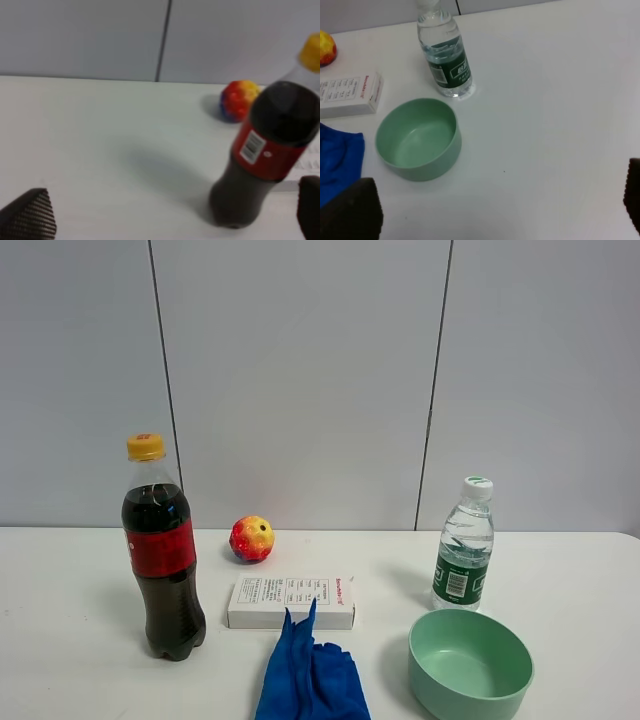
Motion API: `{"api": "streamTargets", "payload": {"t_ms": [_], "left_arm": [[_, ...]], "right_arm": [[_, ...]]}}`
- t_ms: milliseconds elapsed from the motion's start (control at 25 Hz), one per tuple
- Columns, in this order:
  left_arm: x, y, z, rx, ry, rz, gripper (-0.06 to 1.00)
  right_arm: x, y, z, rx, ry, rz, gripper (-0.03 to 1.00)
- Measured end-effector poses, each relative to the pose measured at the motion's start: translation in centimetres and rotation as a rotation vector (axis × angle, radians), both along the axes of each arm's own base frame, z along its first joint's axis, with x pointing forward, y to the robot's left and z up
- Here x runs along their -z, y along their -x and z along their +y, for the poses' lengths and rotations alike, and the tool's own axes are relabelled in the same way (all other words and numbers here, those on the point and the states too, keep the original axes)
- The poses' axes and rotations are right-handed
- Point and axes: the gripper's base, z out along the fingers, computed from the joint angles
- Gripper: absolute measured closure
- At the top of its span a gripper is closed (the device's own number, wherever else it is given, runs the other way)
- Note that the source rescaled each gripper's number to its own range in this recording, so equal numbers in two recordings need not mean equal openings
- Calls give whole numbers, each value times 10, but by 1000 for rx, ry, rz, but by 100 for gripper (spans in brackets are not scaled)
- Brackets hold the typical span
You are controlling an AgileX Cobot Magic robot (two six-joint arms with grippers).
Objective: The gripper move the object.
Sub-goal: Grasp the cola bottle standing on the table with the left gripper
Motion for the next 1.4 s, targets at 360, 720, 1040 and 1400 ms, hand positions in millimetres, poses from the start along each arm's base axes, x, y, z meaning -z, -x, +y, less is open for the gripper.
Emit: {"api": "streamTargets", "payload": {"t_ms": [360,720,1040,1400], "left_arm": [[17,-20,-12,69,-34,-72,-6],[28,-43,-22,124,-32,-91,-6],[43,-56,-31,182,-26,-39,-6],[49,-62,-45,322,-44,-88,-6]], "right_arm": [[0,0,0,0,0,0,-3],[0,0,0,0,0,0,-3],[0,0,0,0,0,0,-3],[0,0,0,0,0,0,-3]]}}
